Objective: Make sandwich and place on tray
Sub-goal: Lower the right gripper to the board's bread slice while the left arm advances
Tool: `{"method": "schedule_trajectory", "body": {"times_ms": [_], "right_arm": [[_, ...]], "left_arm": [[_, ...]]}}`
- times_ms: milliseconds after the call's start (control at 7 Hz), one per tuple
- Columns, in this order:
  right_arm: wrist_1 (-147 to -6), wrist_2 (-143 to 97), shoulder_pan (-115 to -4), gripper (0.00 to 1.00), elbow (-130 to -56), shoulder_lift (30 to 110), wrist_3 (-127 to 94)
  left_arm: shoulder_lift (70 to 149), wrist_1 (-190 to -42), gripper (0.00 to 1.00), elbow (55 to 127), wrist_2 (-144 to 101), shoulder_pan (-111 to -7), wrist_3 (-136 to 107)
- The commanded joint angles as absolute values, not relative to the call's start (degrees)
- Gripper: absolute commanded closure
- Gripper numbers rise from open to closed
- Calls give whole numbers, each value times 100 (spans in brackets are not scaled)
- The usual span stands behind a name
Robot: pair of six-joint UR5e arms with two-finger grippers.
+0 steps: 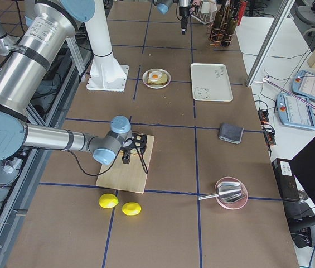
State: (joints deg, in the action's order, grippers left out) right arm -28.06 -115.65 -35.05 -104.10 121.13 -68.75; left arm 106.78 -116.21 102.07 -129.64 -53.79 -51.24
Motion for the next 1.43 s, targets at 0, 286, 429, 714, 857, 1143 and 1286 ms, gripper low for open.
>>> {"method": "schedule_trajectory", "body": {"times_ms": [0,286,429,714,857,1143,1286], "right_arm": [[-2786,-11531,-3410,31,-10397,12076,-6926],[-2786,-11531,-3419,41,-10397,12085,-6926],[-2777,-11540,-3428,41,-10406,12085,-6917],[-2777,-11557,-3428,41,-10441,12094,-6926],[-2769,-11584,-3436,41,-10494,12120,-6926],[-2777,-11593,-3445,41,-10547,12173,-6926],[-2777,-11593,-3445,41,-10547,12216,-6926]], "left_arm": [[10670,-11619,0,10204,-12964,-5379,-5124],[10670,-11628,0,10204,-12964,-5379,-5124],[10670,-11628,0,10204,-12964,-5379,-5124],[10652,-11628,0,10204,-12964,-5379,-5115],[10652,-11628,0,10204,-12964,-5388,-5115],[10652,-11628,0,10204,-12964,-5388,-5115],[10652,-11628,0,10204,-12964,-5388,-5115]]}}
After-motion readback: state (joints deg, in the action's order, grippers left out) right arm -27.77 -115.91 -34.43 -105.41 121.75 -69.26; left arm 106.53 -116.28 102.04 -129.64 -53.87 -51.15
